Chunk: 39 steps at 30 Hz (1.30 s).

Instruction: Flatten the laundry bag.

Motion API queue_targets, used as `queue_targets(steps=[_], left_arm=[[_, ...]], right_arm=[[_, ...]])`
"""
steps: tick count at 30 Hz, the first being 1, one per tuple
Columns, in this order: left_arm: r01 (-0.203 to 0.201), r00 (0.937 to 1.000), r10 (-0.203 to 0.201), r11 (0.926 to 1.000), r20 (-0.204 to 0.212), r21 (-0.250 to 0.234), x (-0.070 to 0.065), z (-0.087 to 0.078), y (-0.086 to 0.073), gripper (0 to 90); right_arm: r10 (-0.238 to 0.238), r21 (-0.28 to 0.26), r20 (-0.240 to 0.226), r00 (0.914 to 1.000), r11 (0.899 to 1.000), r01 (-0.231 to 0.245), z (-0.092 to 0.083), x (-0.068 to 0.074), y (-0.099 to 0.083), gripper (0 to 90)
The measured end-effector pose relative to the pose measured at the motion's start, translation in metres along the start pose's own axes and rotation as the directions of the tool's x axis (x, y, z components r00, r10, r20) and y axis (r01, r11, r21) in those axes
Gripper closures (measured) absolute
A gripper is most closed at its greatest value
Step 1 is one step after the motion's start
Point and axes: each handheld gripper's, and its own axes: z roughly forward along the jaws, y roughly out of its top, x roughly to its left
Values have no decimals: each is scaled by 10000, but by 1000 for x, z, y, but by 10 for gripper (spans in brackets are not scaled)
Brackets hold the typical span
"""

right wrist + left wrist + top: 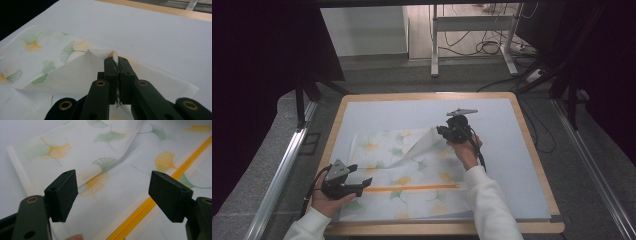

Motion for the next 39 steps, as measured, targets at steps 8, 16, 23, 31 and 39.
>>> queue_targets(steps=[8, 16, 23, 31, 39], left_arm=[[-19, 10000, 19, 10000, 56, 2, -2, 0, 0, 233], [13, 10000, -13, 10000, -19, 23, -2, 1, 0, 235], [-19, 10000, 19, 10000, -15, 50, -2, 0, 0, 235], [1, 10000, -1, 10000, -30, 28, -2, 0, 0, 235], [-7, 10000, 7, 10000, -31, 25, -2, 0, 0, 235]], right_arm=[[196, 69, 240, 9995, 9998, -197, 5, -4, 6, 858], [916, 109, 526, 9944, 9957, -923, 11, -25, 1, 858], [1460, 82, 861, 9855, 9891, -1473, 16, -42, -3, 858], [1795, 6, 937, 9793, 9836, -1803, 18, -51, -1, 858], [1941, -51, 1248, 9730, 9808, -1950, 18, -63, 1, 857]])
